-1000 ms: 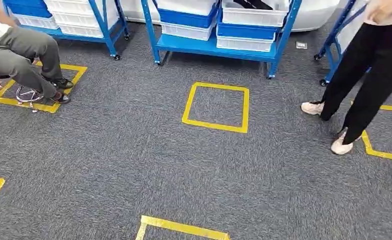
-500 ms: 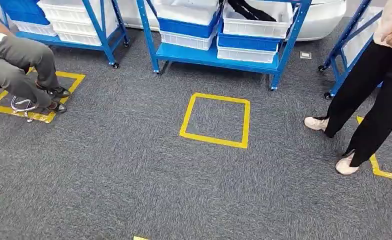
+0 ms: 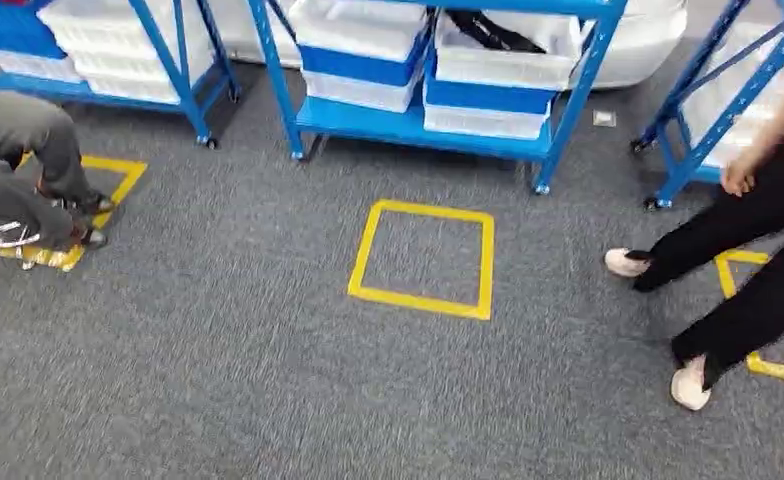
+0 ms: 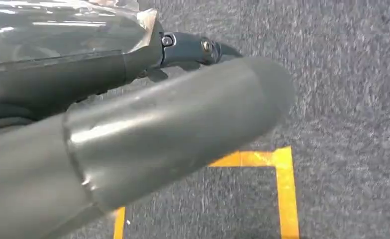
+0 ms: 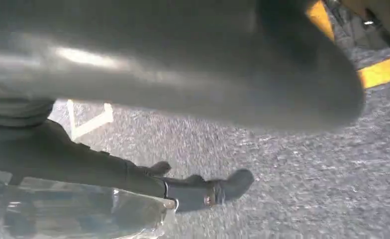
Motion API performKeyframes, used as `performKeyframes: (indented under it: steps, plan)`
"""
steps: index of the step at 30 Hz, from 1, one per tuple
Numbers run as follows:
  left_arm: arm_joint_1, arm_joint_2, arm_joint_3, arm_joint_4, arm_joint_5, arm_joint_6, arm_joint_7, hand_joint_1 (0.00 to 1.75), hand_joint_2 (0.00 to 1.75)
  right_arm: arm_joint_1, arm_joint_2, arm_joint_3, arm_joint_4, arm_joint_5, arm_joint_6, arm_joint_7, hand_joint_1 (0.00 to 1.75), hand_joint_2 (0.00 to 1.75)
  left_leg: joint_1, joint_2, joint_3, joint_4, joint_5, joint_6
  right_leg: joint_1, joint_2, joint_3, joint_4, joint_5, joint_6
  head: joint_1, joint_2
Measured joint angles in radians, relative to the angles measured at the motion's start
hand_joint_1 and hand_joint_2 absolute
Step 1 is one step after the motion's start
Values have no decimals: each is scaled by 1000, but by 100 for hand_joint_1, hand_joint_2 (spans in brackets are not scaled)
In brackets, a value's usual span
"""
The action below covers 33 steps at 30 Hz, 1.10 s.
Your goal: Take the parts from the cabinet and place them on the table.
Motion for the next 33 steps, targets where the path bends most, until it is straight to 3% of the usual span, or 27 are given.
performKeyframes:
  steps: [1,2,3,4,5,6,7,9,10,11,12,13,14,15,17,19,20,21,22,25,26,27,30,31,32,33]
  plan:
    - [1,-1,1,0,1,0,1,0,0,-4,-2,0,0,1,1,0,0,0,-4,-2,18,-11,-6,2,-1,0,-30,71,20,-2,2,0]
    - [0,0,2,0,4,0,3,0,0,-4,-3,0,0,3,2,0,0,0,-5,-2,27,-14,-15,9,1,0,-85,158,23,-12,-1,0]
    - [-2,0,3,0,6,0,3,0,0,-5,-3,0,0,5,3,0,0,0,-4,-2,34,-14,-27,10,1,0,-143,232,2,-19,1,0]
    - [-2,-1,4,0,6,0,3,0,0,-5,-3,0,0,6,4,2,0,0,-5,-4,45,-14,-39,10,0,0,-188,274,-43,-30,2,0]
    - [-1,-3,5,0,6,0,1,0,0,-4,-4,0,0,7,5,6,0,0,-5,-8,60,-14,-51,9,0,0,-221,288,-80,-33,1,0]
    - [0,-7,5,0,6,-3,-3,0,0,2,-4,0,0,7,5,8,0,0,-5,-14,77,-14,-64,8,0,0,-241,272,-88,-23,3,0]
    - [0,-9,5,0,6,-3,-4,0,0,5,-5,0,0,7,5,8,0,0,-5,-18,90,-14,-73,5,0,-1,-245,240,-75,-14,3,0]
    - [0,-15,6,0,4,-3,-4,0,0,6,-8,0,0,5,3,8,0,0,-5,-22,126,-13,-99,-3,-3,-1,-226,78,53,30,3,0]
    - [2,-17,6,0,2,-5,-5,0,0,13,-8,0,1,3,3,8,0,0,-6,-23,125,-13,-110,-8,-6,-2,-218,51,133,39,2,0]
    - [1,-16,6,0,1,-5,-6,0,0,14,-8,-1,2,1,2,7,0,0,-10,-25,141,-4,-119,-13,-1,-4,-227,41,117,18,5,0]
    - [-1,-17,6,0,-2,-6,-6,0,0,9,-8,-2,2,0,0,6,0,0,-14,-25,131,-4,-122,-18,4,-6,-213,41,125,-12,6,0]
    - [-2,-18,6,0,-3,-8,-6,0,0,8,-8,-3,1,-1,-3,4,0,0,-13,-25,136,-1,-124,-21,-1,-5,-217,38,134,-24,-2,0]
    - [-1,-19,6,0,-3,-9,-6,0,0,13,-10,-4,1,-1,-4,4,0,0,-13,-25,136,-1,-128,-23,-1,-6,-214,38,133,-26,-1,0]
    - [-1,-16,6,0,-3,-9,-8,0,0,14,-9,-7,0,0,-5,1,0,0,-13,-23,129,12,-131,-27,-14,-5,-203,35,134,-31,-2,0]
    - [0,-18,6,0,-2,-10,-16,0,0,13,-13,-8,0,3,-6,0,0,0,-8,-5,76,107,-146,-43,-15,-5,-188,30,127,-41,-3,0]
    - [1,-16,6,0,0,-10,-22,0,0,10,-14,-8,0,6,1,0,0,0,5,-2,-18,259,-205,-59,-15,-6,-176,30,116,-57,-2,0]
    - [3,-16,7,0,0,-8,-22,0,0,10,-14,-8,0,9,4,0,0,0,10,-1,-63,317,-230,-64,-15,-6,-171,30,109,-60,-3,0]
    - [5,-16,7,0,5,-8,-20,0,0,11,-15,-8,0,10,8,1,0,0,17,0,-88,332,-222,-69,-16,-5,-163,30,104,-60,-3,0]
    - [7,-16,8,0,6,-7,-17,0,0,11,-16,-8,0,11,12,2,0,0,21,2,-89,306,-192,-71,-18,-5,-156,30,99,-58,-2,0]
    - [8,-14,13,0,21,-3,-15,0,0,10,-18,-9,0,13,13,0,0,0,30,12,8,60,-29,-74,-23,-4,-127,28,77,-44,-3,0]
    - [7,-13,14,0,26,-3,-13,0,0,9,-19,-10,0,13,13,-1,0,0,24,16,19,39,-66,-75,-17,-3,-116,30,70,-35,-2,0]
    - [5,-13,14,0,28,-2,-13,0,0,8,-19,-11,0,13,13,-2,0,0,21,18,20,38,-98,-64,-13,-4,-132,29,64,-27,-8,0]
    - [12,-13,19,0,31,-2,-9,0,0,5,-19,-17,-1,12,13,-3,0,0,14,12,39,32,-69,-43,-7,-6,-112,13,53,-6,-3,0]
    - [12,-14,21,0,32,-1,-8,0,0,6,-20,-17,-3,12,13,-4,0,0,22,11,54,20,-63,-34,-6,-6,-104,21,46,0,0,0]
    - [11,-15,22,0,35,0,-8,0,0,4,-23,-18,-3,12,13,-5,0,0,17,12,61,14,-67,-27,-4,-6,-120,63,29,-6,1,0]
    - [10,-14,24,0,36,0,-8,0,0,4,-23,-19,-3,12,13,-5,0,0,15,12,65,15,-69,-20,-5,-5,-156,131,1,-15,2,0]
